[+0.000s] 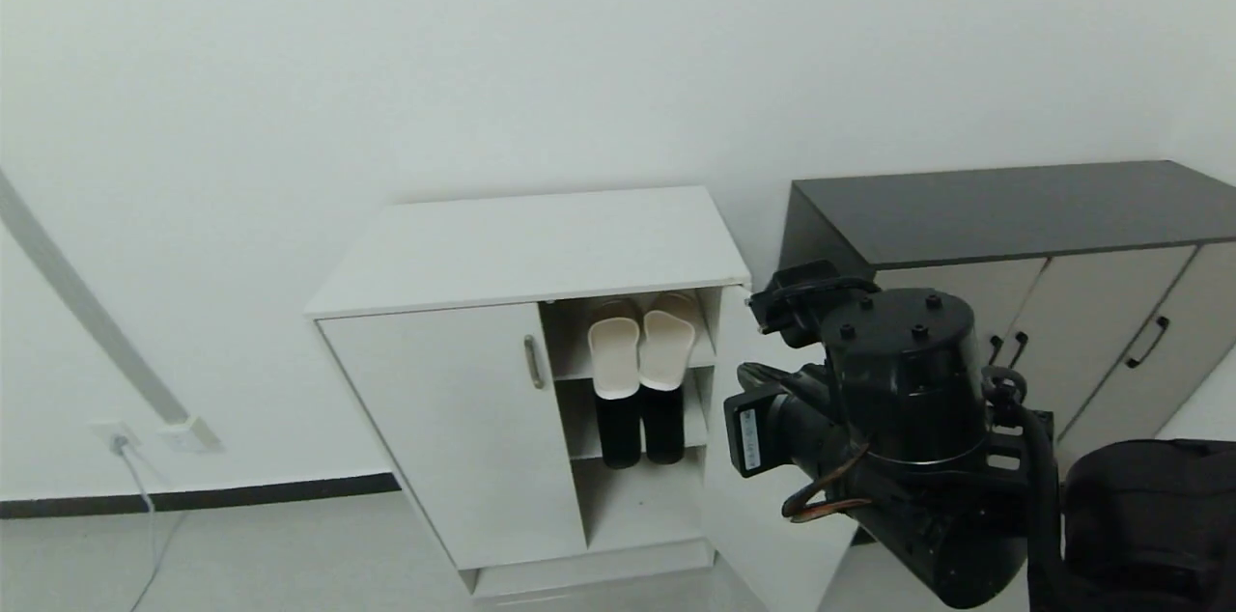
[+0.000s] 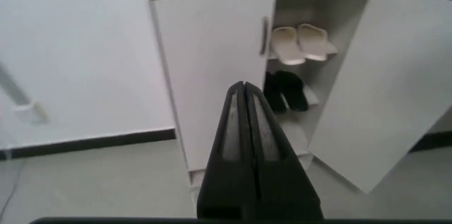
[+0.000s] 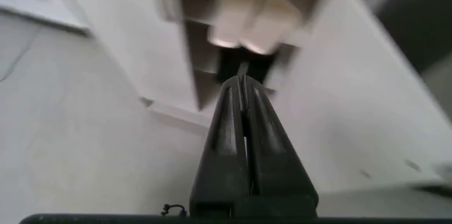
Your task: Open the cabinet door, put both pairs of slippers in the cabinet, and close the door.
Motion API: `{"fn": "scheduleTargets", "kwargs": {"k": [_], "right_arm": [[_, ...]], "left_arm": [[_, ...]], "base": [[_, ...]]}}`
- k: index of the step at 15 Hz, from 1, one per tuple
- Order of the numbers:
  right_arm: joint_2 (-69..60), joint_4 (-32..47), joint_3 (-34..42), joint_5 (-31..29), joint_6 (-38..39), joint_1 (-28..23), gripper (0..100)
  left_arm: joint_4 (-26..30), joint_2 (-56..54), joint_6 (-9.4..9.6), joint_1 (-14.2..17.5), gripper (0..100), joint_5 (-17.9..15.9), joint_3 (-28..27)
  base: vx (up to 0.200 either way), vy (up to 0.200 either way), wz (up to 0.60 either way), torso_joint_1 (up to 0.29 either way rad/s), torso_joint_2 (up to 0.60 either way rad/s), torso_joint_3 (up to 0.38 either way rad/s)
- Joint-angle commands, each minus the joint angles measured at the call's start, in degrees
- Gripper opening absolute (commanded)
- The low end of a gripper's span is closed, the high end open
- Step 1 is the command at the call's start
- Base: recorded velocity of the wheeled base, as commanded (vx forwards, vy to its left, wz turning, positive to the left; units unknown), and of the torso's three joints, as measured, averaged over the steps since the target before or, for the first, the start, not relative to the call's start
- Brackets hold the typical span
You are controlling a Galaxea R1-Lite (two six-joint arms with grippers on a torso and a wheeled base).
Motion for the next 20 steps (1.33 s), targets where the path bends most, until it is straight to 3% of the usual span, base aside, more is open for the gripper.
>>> {"fn": "scheduleTargets", "kwargs": {"k": [1, 6, 9, 11, 16, 20], "right_arm": [[0.31, -0.12, -0.26, 0.06, -0.18, -2.09, 0], [7.34, -4.78, -2.54, 0.06, -2.64, -10.62, 0], [11.38, -3.72, -10.98, 2.08, -2.91, -15.45, 0], [12.0, -1.35, -13.79, 2.44, -2.82, -16.77, 0], [13.58, -0.56, -15.64, 2.44, -2.82, -18.79, 0], [16.92, 2.87, -21.09, 4.72, -2.29, -23.18, 0]], "left_arm": [[0.02, 0.07, 0.01, -0.06, 0, 0.01, 0.01], [0.02, 0.07, 0.01, -0.06, 0, 0.01, 0.01], [0.02, 0.07, 0.01, -0.06, 0, 0.01, 0.01], [0.02, 0.07, 0.01, -0.06, 0, 0.01, 0.01], [0.02, 0.07, 0.01, -0.15, 0, 0.01, 0.01], [-0.07, 0.07, -0.08, -0.06, 0, 0.01, 0.01]], "base": [[0.0, 0.0, -0.6, 0.002, 0.0, -0.002], [0.0, 0.0, 0.0, 0.0, 0.0, 0.0], [0.0, 0.0, 0.0, 0.0, 0.0, 0.0], [0.0, 0.0, 0.0, 0.0, 0.0, 0.0], [-0.2, 0.0, 0.0, 0.001, 0.01, 0.004], [0.0, 0.0, 0.0, 0.0, 0.0, 0.0]]}}
